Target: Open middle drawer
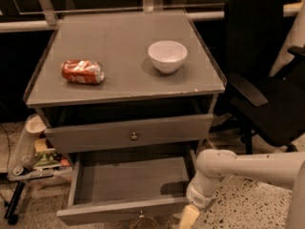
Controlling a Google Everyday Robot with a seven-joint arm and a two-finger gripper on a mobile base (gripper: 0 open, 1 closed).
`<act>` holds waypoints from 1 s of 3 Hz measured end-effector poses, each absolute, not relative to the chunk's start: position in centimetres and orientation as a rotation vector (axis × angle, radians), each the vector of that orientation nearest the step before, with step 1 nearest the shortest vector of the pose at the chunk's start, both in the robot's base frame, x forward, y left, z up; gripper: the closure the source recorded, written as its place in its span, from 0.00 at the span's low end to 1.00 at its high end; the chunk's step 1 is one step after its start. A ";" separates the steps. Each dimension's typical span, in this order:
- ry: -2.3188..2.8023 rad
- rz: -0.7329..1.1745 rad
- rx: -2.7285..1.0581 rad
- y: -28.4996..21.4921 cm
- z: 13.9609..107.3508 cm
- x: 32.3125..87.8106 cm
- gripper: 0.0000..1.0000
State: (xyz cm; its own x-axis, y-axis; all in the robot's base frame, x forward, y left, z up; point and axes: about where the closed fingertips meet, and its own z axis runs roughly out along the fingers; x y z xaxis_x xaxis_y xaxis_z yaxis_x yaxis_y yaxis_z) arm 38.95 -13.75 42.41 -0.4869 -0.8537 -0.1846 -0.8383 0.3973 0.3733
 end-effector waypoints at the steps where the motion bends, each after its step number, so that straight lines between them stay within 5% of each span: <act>1: -2.605 -0.666 1.549 -14.2 42.8 37.7 0.00; 3: -2.661 -0.693 1.468 -15.2 45.4 33.8 0.00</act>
Offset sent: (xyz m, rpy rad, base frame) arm -0.1665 -0.0640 0.0549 -0.0001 0.0851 -0.1919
